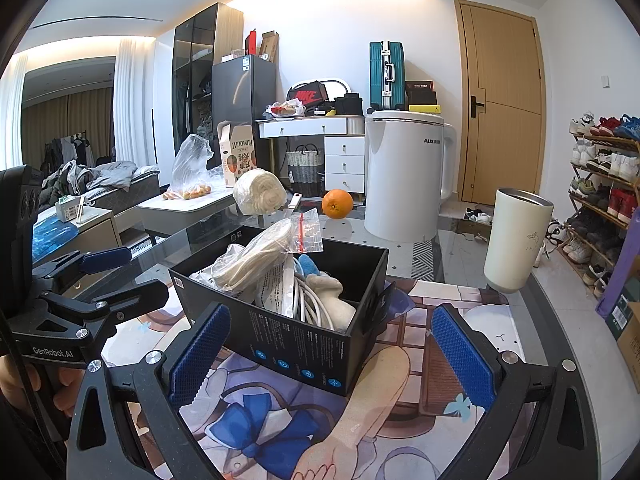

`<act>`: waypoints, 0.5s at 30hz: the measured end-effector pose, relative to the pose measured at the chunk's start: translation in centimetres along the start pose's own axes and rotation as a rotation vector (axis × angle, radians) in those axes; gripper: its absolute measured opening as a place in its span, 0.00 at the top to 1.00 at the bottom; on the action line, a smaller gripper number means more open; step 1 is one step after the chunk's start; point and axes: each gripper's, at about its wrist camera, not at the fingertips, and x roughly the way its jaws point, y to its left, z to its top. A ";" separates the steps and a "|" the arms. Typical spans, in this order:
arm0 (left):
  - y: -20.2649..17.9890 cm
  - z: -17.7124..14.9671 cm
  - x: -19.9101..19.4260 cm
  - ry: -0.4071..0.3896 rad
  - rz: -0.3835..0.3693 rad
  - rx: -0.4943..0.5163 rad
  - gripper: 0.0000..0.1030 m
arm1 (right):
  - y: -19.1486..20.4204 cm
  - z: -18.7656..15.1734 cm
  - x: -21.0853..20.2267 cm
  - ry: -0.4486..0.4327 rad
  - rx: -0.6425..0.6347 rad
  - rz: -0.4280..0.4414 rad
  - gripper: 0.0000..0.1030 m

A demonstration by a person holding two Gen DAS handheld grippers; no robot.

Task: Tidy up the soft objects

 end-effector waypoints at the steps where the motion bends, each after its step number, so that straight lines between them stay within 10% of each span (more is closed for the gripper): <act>1: 0.0 0.0 0.0 0.000 0.000 0.000 0.00 | 0.0 0.0 -0.1 0.001 0.000 0.000 0.01; 15: 0.0 0.0 -0.1 -0.002 0.002 0.003 0.00 | 0.0 0.0 -0.1 -0.001 0.001 0.000 0.01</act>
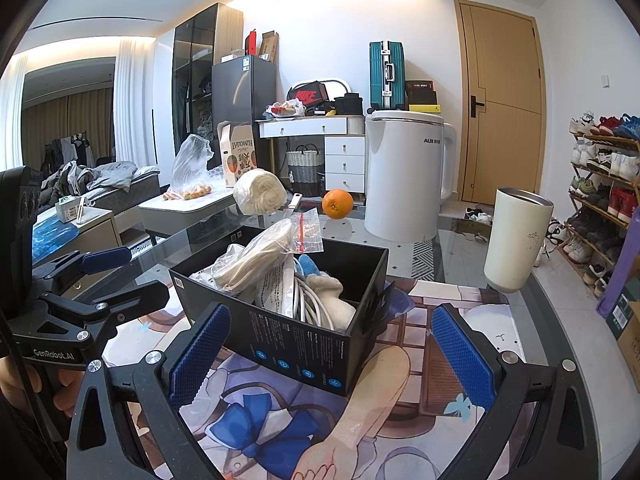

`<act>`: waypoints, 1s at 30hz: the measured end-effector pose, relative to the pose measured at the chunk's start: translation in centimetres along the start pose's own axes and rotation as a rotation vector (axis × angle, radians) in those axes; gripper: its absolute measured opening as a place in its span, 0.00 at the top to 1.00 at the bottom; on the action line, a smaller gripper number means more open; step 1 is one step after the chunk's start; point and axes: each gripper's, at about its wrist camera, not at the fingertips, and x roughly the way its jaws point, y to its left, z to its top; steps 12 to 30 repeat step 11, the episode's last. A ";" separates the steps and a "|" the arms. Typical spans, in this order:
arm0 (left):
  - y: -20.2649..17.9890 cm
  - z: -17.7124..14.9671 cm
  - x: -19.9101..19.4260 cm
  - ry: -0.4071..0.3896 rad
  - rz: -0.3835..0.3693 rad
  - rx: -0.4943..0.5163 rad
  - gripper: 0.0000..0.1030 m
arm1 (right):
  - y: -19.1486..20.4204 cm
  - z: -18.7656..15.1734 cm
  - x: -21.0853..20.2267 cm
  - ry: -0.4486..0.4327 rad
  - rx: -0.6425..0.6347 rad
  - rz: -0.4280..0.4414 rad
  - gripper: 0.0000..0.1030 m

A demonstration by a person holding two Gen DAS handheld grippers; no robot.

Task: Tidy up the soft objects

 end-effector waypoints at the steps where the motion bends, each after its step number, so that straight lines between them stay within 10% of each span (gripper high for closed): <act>1: 0.0 0.0 0.0 0.000 0.001 0.001 0.00 | 0.0 0.0 0.0 0.000 0.000 0.000 0.01; 30: -0.1 0.3 -0.5 -0.017 0.021 0.019 0.00 | 0.0 0.0 0.0 0.000 0.000 0.000 0.01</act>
